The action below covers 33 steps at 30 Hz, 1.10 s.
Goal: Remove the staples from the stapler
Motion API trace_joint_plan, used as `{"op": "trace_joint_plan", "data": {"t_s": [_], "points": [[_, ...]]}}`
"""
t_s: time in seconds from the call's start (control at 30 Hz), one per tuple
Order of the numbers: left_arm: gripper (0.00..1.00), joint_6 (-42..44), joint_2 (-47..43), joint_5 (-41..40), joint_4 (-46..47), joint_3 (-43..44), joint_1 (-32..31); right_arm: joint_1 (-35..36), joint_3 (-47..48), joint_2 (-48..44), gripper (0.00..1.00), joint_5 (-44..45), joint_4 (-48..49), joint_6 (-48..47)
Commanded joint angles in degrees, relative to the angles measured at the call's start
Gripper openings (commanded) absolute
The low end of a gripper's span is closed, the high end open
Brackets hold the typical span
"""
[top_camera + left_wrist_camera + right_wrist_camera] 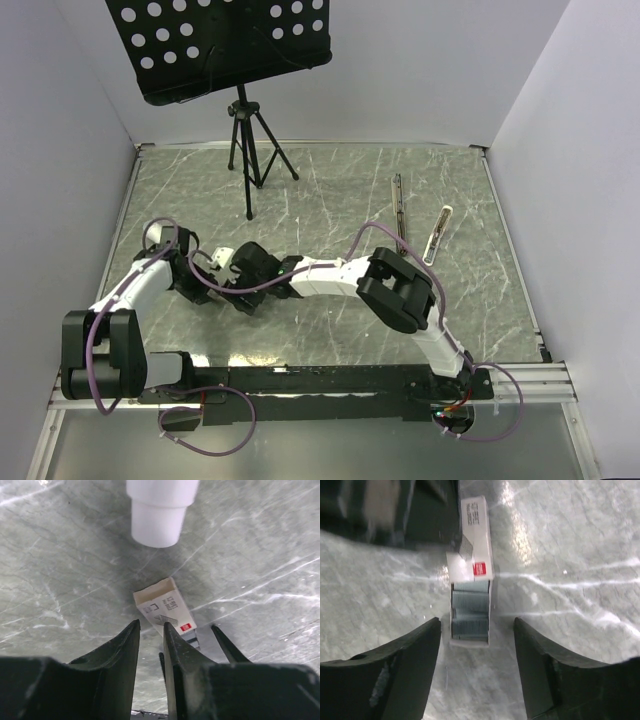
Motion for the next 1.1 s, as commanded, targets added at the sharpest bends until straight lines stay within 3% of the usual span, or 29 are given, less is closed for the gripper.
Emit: {"op": "trace_joint_plan", "data": {"t_s": [0.0,0.3,0.63,0.83,1.07], "points": [[0.32,-0.21,-1.36,-1.74,-2.25,4.01,-0.21,-0.18,-4.40,-4.93,0.71,0.72,1.62,-0.21],[0.33,-0.13,-1.45,-6.38,-4.71,7.44,-0.21,-0.36,-11.61,-9.68,0.76,3.17,5.57,1.90],[0.32,0.49,0.75,-10.53,-4.89,7.97,0.06,-0.71,-13.02,-7.92,0.76,8.88,6.89,2.52],[0.26,0.23,2.77,-13.34,-5.42,7.97,0.15,-0.88,-13.19,-6.96,0.76,8.88,6.98,2.69],[0.14,0.58,4.18,-10.80,-3.31,7.09,0.15,-0.80,-12.75,-5.73,0.76,8.88,8.65,2.26]]}}
